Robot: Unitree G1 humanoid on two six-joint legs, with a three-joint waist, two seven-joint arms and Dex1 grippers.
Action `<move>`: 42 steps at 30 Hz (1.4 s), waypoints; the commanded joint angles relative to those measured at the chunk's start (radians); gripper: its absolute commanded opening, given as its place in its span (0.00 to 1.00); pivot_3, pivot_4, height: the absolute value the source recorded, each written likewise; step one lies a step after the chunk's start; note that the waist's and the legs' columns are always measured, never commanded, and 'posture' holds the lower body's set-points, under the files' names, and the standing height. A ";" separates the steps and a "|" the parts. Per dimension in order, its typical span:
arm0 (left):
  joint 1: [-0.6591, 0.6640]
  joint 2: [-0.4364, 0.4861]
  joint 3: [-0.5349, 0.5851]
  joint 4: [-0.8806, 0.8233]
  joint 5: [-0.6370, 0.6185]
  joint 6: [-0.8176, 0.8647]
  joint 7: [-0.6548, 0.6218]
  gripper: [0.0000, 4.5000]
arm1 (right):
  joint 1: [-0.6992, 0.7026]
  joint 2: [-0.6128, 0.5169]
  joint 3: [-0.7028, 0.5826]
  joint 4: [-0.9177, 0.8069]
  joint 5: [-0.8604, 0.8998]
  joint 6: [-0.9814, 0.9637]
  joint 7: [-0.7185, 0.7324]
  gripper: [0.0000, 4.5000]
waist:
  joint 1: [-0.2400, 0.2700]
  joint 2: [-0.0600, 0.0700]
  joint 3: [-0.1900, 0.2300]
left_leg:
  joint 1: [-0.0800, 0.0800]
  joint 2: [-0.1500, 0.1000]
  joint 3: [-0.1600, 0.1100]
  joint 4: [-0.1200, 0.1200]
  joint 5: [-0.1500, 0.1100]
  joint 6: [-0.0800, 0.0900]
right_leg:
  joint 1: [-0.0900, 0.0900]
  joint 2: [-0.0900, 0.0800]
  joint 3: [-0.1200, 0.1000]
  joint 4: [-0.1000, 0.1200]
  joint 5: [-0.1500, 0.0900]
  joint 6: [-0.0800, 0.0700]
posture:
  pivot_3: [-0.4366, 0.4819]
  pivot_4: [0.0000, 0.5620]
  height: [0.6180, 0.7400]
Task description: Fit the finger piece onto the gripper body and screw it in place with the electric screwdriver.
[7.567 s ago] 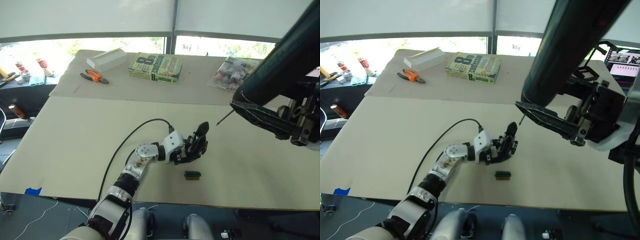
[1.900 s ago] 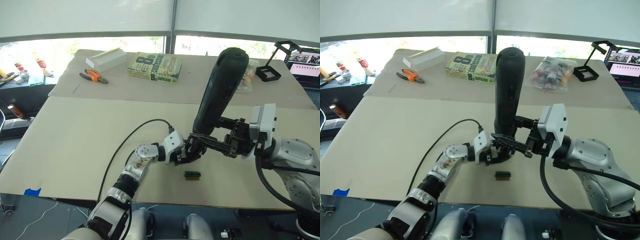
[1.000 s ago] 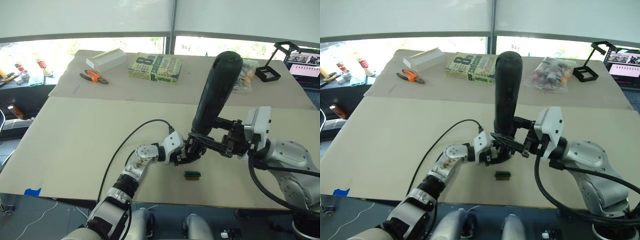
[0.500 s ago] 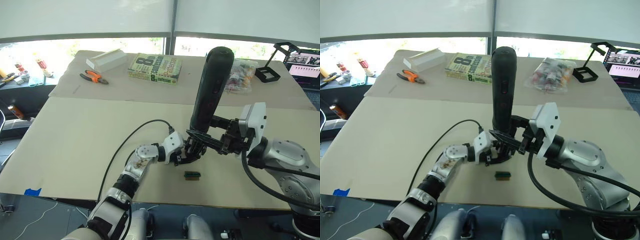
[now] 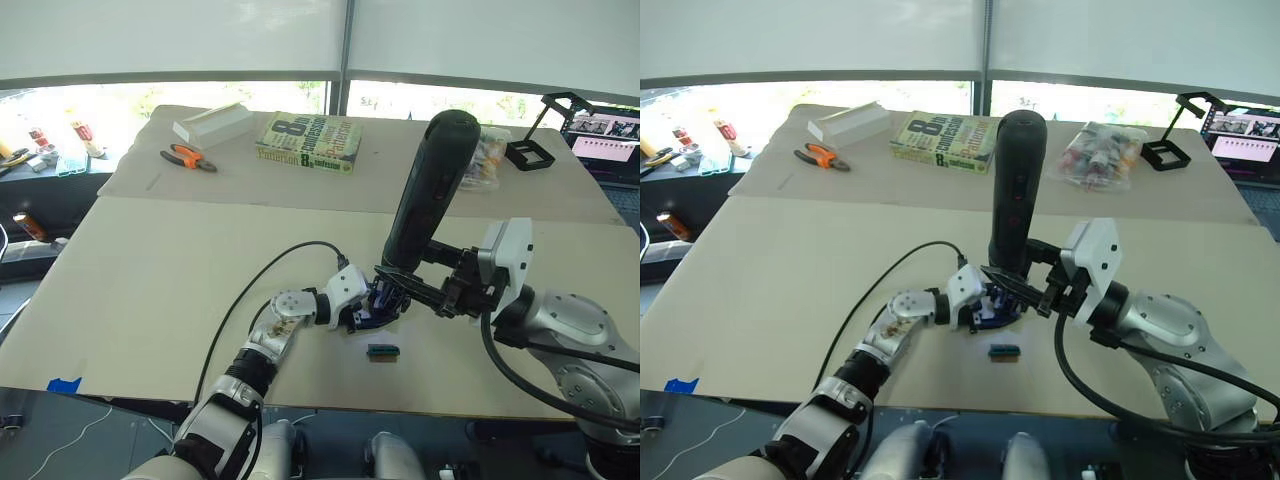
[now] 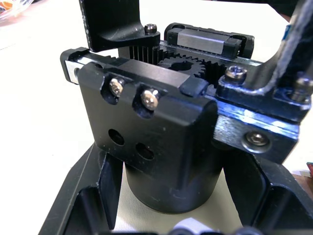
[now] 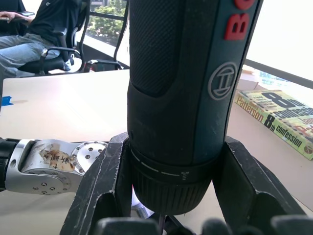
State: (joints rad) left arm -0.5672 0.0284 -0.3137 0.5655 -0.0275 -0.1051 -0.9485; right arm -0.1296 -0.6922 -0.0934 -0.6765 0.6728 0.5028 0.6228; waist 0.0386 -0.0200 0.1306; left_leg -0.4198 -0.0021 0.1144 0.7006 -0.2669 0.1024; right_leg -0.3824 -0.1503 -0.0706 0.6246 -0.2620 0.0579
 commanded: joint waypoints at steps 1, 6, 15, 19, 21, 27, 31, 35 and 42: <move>0.012 -0.005 -0.020 -0.010 -0.004 0.006 -0.020 0.54 | 0.062 -0.012 0.055 0.082 -0.062 0.052 -0.005 0.43 | 0.000 0.000 0.000 | 0.000 0.000 0.000 0.000 0.000 0.000 | 0.000 0.000 0.000 0.000 0.000 0.000 | 0.48 0.27 1.00; 0.012 -0.005 -0.020 -0.010 -0.005 0.006 -0.021 0.54 | 0.051 -0.014 0.052 0.092 -0.071 0.042 -0.005 0.43 | 0.000 0.000 0.000 | 0.000 0.000 0.000 0.000 0.000 0.000 | 0.000 -0.001 0.000 0.000 0.000 0.000 | 0.48 0.27 1.00; 0.013 -0.008 -0.020 -0.011 -0.006 0.006 -0.018 0.54 | 0.024 -0.018 0.039 0.085 -0.066 0.044 0.000 0.43 | 0.001 0.000 0.000 | 0.000 0.000 0.000 -0.001 0.000 0.000 | 0.000 -0.001 0.000 -0.001 0.000 0.000 | 0.48 0.27 1.00; 0.013 -0.009 -0.020 -0.008 -0.006 0.005 -0.017 0.54 | 0.004 -0.019 0.034 0.079 -0.059 0.040 0.006 0.43 | 0.001 0.000 0.000 | 0.000 0.000 0.000 -0.001 0.000 0.000 | 0.000 -0.001 0.000 -0.001 0.000 0.000 | 0.48 0.27 1.00; 0.012 -0.009 -0.020 -0.006 -0.005 0.004 -0.017 0.54 | -0.009 -0.020 0.027 0.073 -0.050 0.039 0.009 0.43 | 0.001 0.000 0.000 | 0.000 0.000 0.000 -0.001 0.000 0.000 | 0.000 -0.001 0.000 -0.001 0.000 0.000 | 0.48 0.27 1.00; 0.007 -0.008 -0.019 0.004 -0.001 -0.002 -0.013 0.54 | -0.057 -0.003 -0.033 0.032 -0.016 -0.025 0.028 0.43 | 0.001 0.000 0.000 | -0.001 0.000 0.000 -0.001 0.000 0.000 | -0.001 -0.002 0.000 -0.001 0.000 0.000 | 0.48 0.27 1.00; 0.003 -0.008 -0.018 0.015 0.003 -0.008 -0.007 0.54 | -0.041 -0.016 -0.074 -0.005 0.003 -0.103 0.118 0.43 | 0.002 0.001 0.001 | -0.004 -0.001 0.000 -0.001 0.000 0.000 | -0.004 -0.002 0.000 -0.001 0.000 0.000 | 0.48 0.27 1.00; -0.002 -0.011 -0.017 0.025 0.009 -0.013 0.002 0.54 | -0.025 0.004 -0.111 -0.014 0.031 -0.130 0.134 0.43 | 0.003 0.001 0.001 | -0.005 -0.001 0.000 -0.001 0.000 0.000 | -0.004 -0.001 0.000 -0.001 0.000 0.000 | 0.48 0.27 1.00; -0.010 -0.010 -0.018 0.041 0.015 -0.019 0.012 0.54 | -0.045 0.040 -0.146 -0.015 0.057 -0.185 0.144 0.43 | 0.004 0.001 0.001 | -0.004 -0.001 0.000 -0.001 0.000 0.000 | -0.004 -0.001 -0.001 -0.001 0.000 0.000 | 0.48 0.27 1.00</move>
State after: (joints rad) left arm -0.5765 0.0232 -0.3163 0.5853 -0.0288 -0.1294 -0.9444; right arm -0.1462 -0.6577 -0.1850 -0.6521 0.6915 0.3680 0.7633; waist 0.0429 -0.0194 0.1321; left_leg -0.4241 -0.0028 0.1146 0.6996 -0.2666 0.1023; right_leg -0.3863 -0.1509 -0.0712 0.6240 -0.2617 0.0576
